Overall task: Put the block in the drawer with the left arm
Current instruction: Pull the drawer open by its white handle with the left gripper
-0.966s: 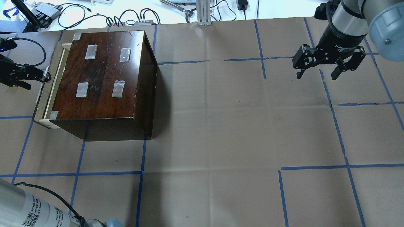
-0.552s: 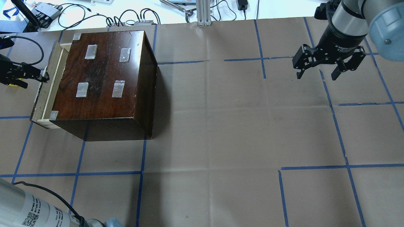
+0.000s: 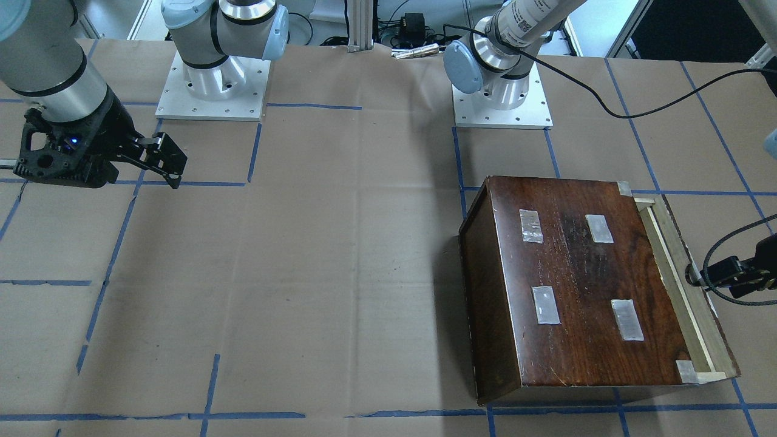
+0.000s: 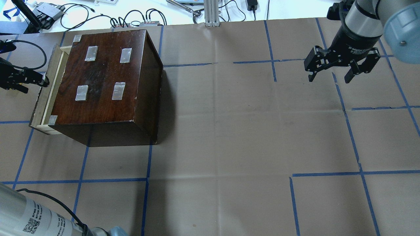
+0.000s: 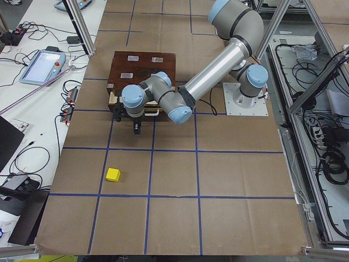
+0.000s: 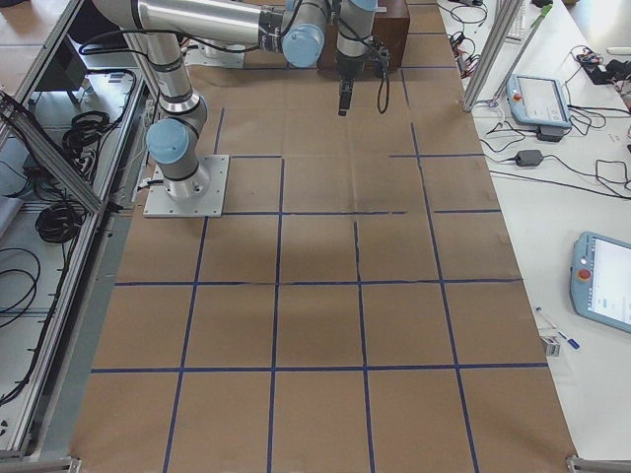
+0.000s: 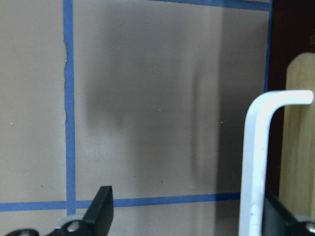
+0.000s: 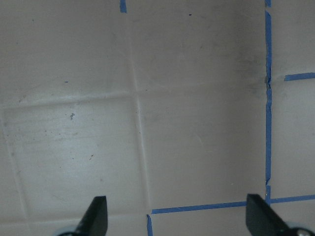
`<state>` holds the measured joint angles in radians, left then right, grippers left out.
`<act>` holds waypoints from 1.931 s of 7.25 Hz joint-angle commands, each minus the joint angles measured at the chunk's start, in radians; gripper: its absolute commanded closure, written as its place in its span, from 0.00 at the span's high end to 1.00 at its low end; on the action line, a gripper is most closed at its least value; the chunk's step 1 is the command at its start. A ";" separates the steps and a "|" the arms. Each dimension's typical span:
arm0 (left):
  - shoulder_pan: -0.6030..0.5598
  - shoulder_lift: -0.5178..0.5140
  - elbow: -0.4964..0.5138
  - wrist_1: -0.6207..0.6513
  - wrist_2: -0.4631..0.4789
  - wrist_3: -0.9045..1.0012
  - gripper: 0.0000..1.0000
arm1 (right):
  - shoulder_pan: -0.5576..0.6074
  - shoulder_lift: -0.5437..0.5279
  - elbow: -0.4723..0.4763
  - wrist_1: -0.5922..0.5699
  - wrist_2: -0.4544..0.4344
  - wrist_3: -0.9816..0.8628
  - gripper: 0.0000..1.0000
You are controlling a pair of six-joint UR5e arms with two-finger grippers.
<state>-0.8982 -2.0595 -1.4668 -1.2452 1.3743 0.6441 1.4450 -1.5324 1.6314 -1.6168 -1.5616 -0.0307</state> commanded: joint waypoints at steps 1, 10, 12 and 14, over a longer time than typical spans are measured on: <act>0.001 -0.002 0.023 0.003 0.005 0.000 0.99 | 0.000 0.000 0.001 0.000 0.000 0.000 1.00; 0.059 -0.011 0.071 -0.003 0.065 0.038 0.99 | 0.000 0.000 -0.001 0.000 0.000 0.000 1.00; 0.061 -0.031 0.110 -0.007 0.066 0.043 0.99 | 0.000 0.000 0.001 0.000 0.000 0.000 1.00; 0.062 -0.068 0.193 -0.025 0.097 0.065 0.99 | 0.000 0.000 0.001 0.000 0.000 0.000 1.00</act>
<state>-0.8367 -2.1048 -1.3217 -1.2586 1.4524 0.7006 1.4450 -1.5324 1.6319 -1.6168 -1.5616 -0.0306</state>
